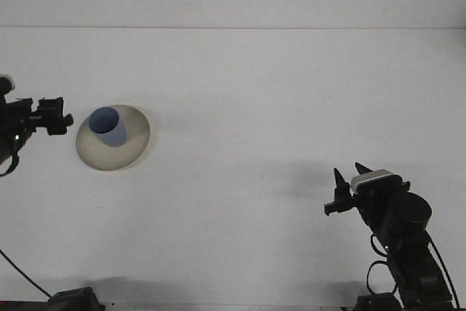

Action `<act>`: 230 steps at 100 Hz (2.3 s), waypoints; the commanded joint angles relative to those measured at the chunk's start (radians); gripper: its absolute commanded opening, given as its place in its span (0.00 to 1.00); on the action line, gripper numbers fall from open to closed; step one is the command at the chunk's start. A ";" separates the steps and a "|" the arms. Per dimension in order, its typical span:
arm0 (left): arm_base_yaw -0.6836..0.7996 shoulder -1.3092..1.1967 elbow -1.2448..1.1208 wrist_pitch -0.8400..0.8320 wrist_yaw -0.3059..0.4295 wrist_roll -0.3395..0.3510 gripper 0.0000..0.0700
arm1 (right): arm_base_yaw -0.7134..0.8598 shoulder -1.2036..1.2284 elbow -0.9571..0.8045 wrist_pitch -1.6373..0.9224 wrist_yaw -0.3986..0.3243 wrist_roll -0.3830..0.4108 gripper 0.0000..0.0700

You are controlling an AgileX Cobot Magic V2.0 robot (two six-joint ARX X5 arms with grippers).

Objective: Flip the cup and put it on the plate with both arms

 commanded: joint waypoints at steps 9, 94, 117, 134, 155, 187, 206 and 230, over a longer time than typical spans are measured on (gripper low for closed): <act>0.001 -0.188 -0.279 0.180 0.005 0.032 0.12 | -0.027 -0.017 -0.012 0.069 0.005 0.061 0.47; 0.002 -0.674 -1.096 0.868 -0.009 0.039 0.02 | -0.064 -0.140 -0.081 0.263 0.075 0.115 0.00; 0.002 -0.689 -1.096 0.868 -0.009 0.039 0.02 | -0.064 -0.140 -0.081 0.263 0.075 0.114 0.00; 0.002 -0.695 -1.096 0.868 -0.009 0.039 0.02 | -0.064 -0.140 -0.081 0.263 0.075 0.115 0.00; -0.013 -0.719 -1.107 0.862 -0.019 0.032 0.02 | -0.064 -0.140 -0.081 0.264 0.075 0.115 0.00; -0.241 -0.889 -1.386 0.993 -0.228 0.003 0.02 | -0.064 -0.140 -0.081 0.264 0.075 0.114 0.00; -0.251 -1.056 -1.535 1.001 -0.227 -0.073 0.02 | -0.064 -0.140 -0.081 0.264 0.075 0.115 0.00; -0.251 -1.159 -1.615 0.981 -0.226 -0.081 0.02 | -0.064 -0.140 -0.081 0.264 0.075 0.115 0.00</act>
